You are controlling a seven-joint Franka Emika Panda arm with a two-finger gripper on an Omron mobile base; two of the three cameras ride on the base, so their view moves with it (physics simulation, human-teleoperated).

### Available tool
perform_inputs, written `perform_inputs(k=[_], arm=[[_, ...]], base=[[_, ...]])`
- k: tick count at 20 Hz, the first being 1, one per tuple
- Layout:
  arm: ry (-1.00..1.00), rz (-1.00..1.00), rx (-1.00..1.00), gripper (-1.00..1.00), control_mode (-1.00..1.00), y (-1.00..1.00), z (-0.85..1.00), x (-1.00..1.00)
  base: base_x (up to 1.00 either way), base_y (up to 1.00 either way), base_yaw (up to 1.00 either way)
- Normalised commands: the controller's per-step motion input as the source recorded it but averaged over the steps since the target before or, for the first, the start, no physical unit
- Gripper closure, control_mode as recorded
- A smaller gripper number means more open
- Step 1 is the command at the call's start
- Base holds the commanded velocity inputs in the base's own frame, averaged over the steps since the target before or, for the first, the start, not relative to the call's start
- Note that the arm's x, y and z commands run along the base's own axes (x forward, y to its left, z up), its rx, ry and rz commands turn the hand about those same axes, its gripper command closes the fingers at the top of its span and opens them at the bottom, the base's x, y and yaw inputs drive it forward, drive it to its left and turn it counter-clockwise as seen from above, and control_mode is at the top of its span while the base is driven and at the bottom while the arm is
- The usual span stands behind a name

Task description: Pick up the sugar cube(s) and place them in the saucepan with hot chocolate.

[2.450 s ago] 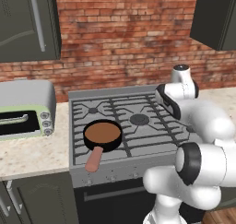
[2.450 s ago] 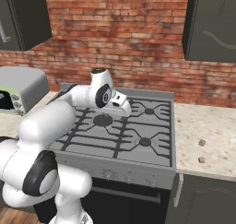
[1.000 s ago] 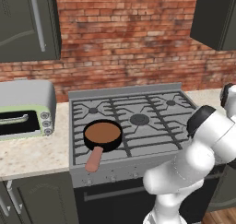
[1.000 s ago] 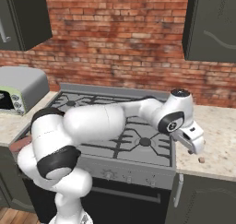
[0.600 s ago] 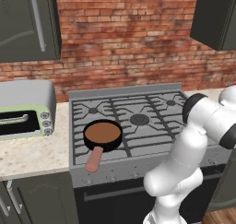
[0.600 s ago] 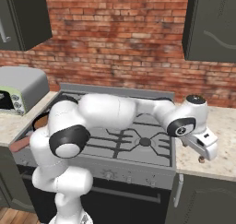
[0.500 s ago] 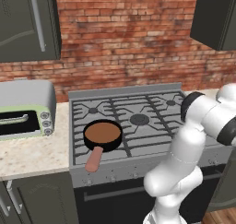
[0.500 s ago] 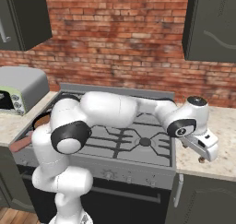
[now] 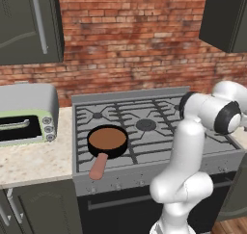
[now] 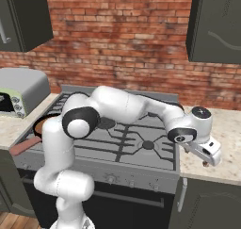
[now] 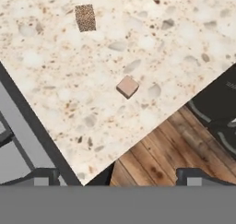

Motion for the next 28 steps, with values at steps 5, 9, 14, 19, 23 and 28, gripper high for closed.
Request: perform_inputs(k=[5, 9, 14, 19, 23, 28], arm=[[-0.03, 0.13, 0.00, -1.00, -1.00, -0.23, -0.09, 0.40], [0.00, 0.14, 0.00, -1.00, -1.00, -0.32, -0.07, 0.17], [0.01, 0.12, 0.00, -1.00, -1.00, -0.22, -0.17, 0.00], [0.01, 0.09, 0.00, -1.00, -1.00, -0.03, -0.26, 0.00], [0.02, 0.08, 0.00, -1.00, -1.00, 0.00, -0.30, 0.03], [0.05, 0.09, -0.03, -1.00, -1.00, 0.00, -0.26, 0.23]], base=[[0.00, 0.00, 0.00], [0.00, 0.00, 0.00], [0.00, 0.00, 0.00], [0.00, 0.00, 0.00], [0.00, 0.00, 0.00], [0.00, 0.00, 0.00]])
